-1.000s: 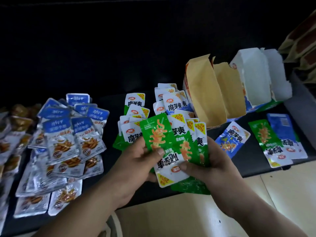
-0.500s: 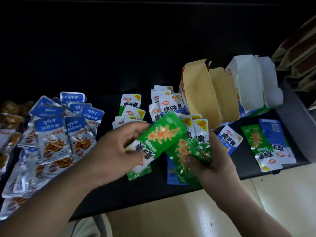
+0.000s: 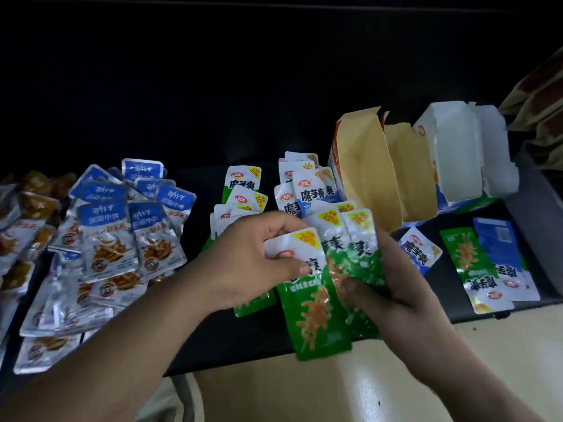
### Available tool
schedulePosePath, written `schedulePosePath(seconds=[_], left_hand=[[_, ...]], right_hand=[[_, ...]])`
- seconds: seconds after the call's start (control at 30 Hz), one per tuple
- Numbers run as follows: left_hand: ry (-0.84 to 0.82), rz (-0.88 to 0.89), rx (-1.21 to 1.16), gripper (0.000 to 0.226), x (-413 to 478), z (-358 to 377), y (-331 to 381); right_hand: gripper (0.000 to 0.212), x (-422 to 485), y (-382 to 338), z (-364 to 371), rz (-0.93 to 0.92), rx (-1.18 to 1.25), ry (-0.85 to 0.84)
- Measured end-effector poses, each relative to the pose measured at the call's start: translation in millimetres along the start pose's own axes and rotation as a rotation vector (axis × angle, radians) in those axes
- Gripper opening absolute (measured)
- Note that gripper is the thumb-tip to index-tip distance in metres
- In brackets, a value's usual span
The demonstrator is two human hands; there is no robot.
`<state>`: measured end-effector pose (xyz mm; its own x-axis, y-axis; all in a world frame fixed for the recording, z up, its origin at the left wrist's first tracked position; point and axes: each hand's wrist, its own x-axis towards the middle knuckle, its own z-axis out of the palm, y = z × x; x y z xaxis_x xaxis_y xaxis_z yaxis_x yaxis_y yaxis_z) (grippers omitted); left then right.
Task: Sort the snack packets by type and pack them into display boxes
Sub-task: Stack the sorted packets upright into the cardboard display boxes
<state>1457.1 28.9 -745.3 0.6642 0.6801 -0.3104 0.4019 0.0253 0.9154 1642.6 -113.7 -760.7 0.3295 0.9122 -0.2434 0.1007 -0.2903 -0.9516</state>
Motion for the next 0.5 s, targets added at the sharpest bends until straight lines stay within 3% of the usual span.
schedulePosePath(seconds=[0.17, 0.27, 0.33, 0.37, 0.43, 0.5], left_hand=[[0.228, 0.002, -0.151, 0.047, 3.4, 28.1, -4.8], [0.399, 0.072, -0.01, 0.047, 0.2, 40.6, -7.8], [0.583, 0.153, 0.148, 0.034, -2.6, 37.5, -14.7], [0.599, 0.143, 0.164, 0.03, -6.7, 36.0, -21.7], [0.426, -0.003, 0.09, 0.051, -18.9, 37.3, -32.6], [0.178, -0.163, -0.065, 0.054, -32.9, 43.7, -29.2]], right_hand=[[0.056, -4.6, 1.0, 17.8, 0.088, 0.235, -0.018], [0.056, -5.5, 5.1, 23.7, 0.085, 0.199, 0.062], [0.056, -4.8, 6.2, 25.5, 0.103, 0.233, 0.16], [0.055, -4.0, 5.4, 26.3, 0.124, 0.283, 0.189], [0.056, -3.7, 3.3, 26.9, 0.151, 0.356, 0.199], [0.057, -5.3, 0.5, 28.9, 0.167, 0.371, 0.149]])
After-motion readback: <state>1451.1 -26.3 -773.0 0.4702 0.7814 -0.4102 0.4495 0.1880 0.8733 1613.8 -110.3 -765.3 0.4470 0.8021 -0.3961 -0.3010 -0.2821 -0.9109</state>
